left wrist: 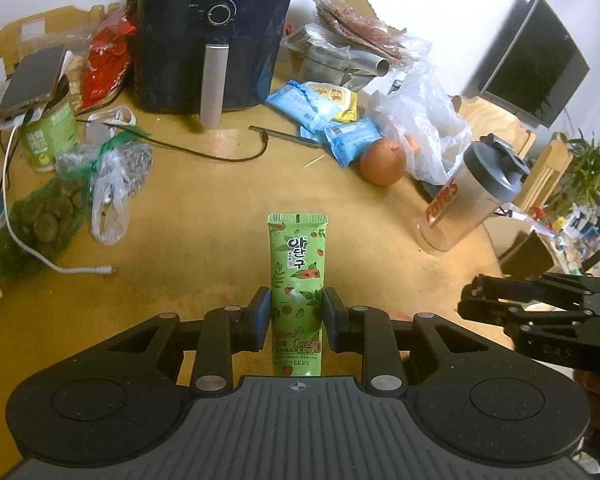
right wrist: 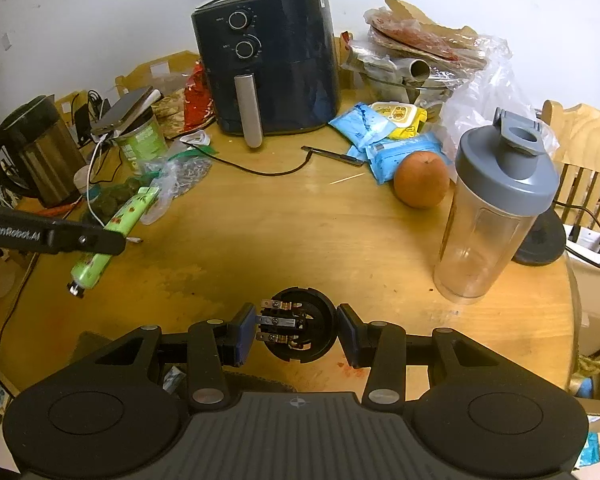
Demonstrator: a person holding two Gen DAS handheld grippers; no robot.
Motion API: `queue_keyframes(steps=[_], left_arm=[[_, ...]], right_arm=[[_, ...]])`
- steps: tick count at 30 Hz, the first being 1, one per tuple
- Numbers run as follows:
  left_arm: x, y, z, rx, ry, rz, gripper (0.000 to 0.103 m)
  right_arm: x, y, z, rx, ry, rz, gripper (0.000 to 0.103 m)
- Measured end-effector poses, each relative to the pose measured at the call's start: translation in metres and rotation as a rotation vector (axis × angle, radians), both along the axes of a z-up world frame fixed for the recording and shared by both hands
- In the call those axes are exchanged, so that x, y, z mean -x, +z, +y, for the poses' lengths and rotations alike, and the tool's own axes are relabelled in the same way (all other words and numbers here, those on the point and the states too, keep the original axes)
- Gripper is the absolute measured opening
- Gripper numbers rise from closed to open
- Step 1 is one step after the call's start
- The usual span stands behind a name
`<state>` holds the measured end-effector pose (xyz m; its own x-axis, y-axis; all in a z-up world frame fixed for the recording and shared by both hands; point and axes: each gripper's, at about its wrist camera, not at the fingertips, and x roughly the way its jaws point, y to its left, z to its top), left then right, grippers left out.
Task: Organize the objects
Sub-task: 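Carry the green tube and black plug over the cardboard box with both grippers, then open both grippers to drop the green tube and black plug into the box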
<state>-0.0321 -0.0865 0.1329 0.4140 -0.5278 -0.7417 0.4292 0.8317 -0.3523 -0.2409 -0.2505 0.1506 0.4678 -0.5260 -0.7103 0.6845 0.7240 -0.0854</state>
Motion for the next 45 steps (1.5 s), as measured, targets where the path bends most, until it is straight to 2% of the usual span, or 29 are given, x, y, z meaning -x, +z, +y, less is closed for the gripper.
queue_keyframes(steps=[6,18,21,24,26,28,29,35,45], left_arm=[[0.020,0.005,0.004,0.017,0.012,0.011,0.027],[0.059,0.000,0.008,0.063,0.033,0.082,0.027],[0.070,-0.001,0.004,0.064,0.025,0.107,0.028],[0.081,0.003,-0.001,0.100,-0.030,0.112,0.028],[0.088,0.006,-0.006,0.075,-0.057,0.088,0.029],[0.094,0.005,-0.010,0.032,-0.061,0.068,0.048],[0.097,0.004,-0.011,0.011,-0.057,0.058,0.053],[0.108,-0.002,-0.007,-0.065,0.000,0.047,0.054],[0.117,-0.005,0.007,-0.085,0.097,0.060,0.054]], right_arm=[[0.004,0.002,0.006,0.000,0.012,-0.007,0.046],[0.017,0.005,0.019,0.001,0.024,-0.024,0.046],[0.021,0.006,0.022,0.001,0.024,-0.027,0.046],[0.024,0.008,0.025,0.003,0.025,-0.029,0.046],[0.027,0.008,0.026,0.002,0.027,-0.028,0.046],[0.028,0.007,0.027,-0.003,0.028,-0.028,0.046],[0.028,0.006,0.028,-0.007,0.030,-0.028,0.046],[0.029,0.002,0.035,-0.019,0.043,-0.019,0.046],[0.024,0.002,0.043,-0.036,0.085,-0.022,0.046]])
